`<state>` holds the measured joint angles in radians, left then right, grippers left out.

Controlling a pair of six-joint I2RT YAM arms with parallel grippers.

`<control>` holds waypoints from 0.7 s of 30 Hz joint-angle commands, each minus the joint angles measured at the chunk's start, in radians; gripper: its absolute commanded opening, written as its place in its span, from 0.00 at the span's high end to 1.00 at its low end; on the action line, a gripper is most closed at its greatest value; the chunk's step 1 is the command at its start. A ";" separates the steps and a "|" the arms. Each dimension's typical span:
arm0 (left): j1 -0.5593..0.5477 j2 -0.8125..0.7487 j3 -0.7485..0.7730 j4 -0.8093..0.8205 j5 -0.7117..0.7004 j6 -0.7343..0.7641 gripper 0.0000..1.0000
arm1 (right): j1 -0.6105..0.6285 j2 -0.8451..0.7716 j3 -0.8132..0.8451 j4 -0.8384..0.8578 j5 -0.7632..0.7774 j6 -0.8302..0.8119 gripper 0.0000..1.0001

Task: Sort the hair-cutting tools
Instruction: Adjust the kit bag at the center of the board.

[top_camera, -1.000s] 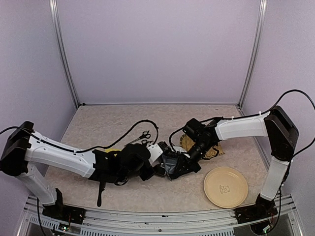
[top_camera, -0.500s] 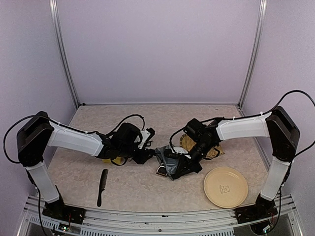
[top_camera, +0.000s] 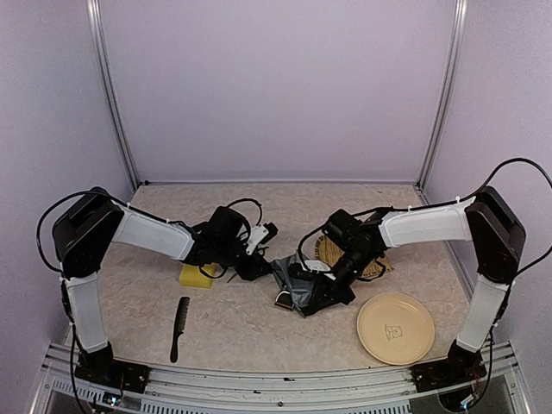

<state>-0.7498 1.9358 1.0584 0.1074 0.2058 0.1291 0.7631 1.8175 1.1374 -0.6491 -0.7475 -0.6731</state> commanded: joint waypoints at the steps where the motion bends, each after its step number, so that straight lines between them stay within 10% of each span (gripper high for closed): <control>1: 0.017 0.040 0.062 -0.032 0.111 0.085 0.56 | 0.001 0.000 -0.008 -0.003 0.003 -0.013 0.97; 9: -0.007 -0.106 -0.060 0.001 0.150 -0.003 1.00 | -0.030 -0.005 0.003 -0.011 -0.020 -0.004 0.99; 21: -0.193 -0.601 -0.395 -0.119 -0.034 -0.348 1.00 | -0.122 -0.013 0.072 -0.075 -0.185 0.028 1.00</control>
<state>-0.8902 1.4658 0.7189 0.0372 0.2314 -0.0586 0.6529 1.8164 1.1530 -0.6903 -0.8341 -0.6586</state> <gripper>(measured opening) 0.008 0.026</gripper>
